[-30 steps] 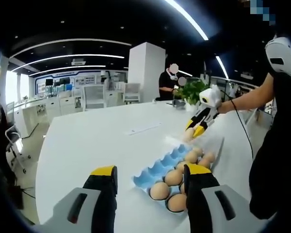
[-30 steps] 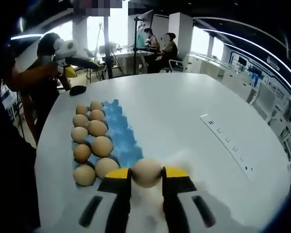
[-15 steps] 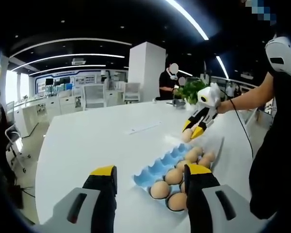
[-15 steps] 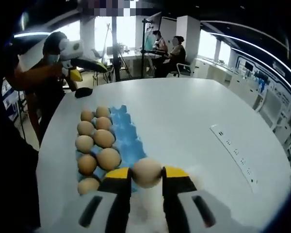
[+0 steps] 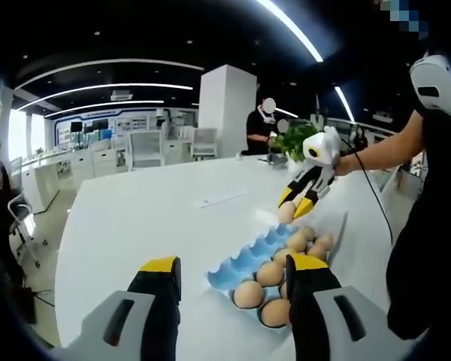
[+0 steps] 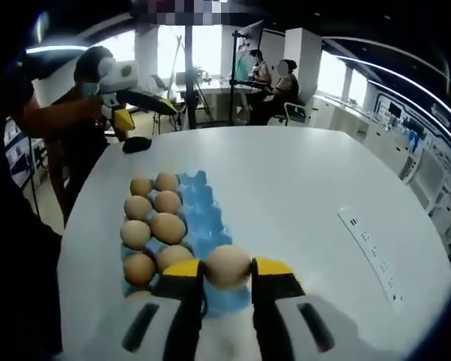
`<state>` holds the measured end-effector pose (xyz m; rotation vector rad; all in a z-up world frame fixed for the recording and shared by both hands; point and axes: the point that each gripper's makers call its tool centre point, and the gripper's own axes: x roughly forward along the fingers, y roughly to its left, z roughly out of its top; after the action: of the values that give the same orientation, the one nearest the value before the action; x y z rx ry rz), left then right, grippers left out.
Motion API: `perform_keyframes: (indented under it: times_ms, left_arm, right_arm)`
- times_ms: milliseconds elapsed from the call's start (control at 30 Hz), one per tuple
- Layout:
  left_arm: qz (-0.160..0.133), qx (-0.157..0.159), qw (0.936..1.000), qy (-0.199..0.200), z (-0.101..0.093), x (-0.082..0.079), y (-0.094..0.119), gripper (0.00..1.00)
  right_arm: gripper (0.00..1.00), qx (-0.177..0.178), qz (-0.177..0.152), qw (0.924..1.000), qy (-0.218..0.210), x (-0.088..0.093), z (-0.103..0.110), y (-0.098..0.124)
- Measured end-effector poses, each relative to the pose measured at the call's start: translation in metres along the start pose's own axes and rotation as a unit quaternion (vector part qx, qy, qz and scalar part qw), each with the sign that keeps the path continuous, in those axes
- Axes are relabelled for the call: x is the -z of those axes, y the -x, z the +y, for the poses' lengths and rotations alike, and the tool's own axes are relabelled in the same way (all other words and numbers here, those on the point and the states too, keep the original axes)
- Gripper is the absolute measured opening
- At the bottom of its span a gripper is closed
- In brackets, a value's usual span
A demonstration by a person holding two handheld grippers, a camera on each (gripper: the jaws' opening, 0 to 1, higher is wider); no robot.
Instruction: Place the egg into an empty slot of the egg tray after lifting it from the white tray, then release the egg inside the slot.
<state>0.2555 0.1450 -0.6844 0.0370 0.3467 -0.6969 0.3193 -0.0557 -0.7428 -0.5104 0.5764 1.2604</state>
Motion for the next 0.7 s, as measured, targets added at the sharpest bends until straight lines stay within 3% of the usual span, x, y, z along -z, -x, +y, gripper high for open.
perform_keyframes:
  times_ms: [700]
  left_arm:
    - [-0.001, 0.0, 1.0, 0.001, 0.0, 0.002, 0.0, 0.57]
  right_arm:
    - [0.24, -0.023, -0.015, 0.9994, 0.019, -0.026, 0.014, -0.023]
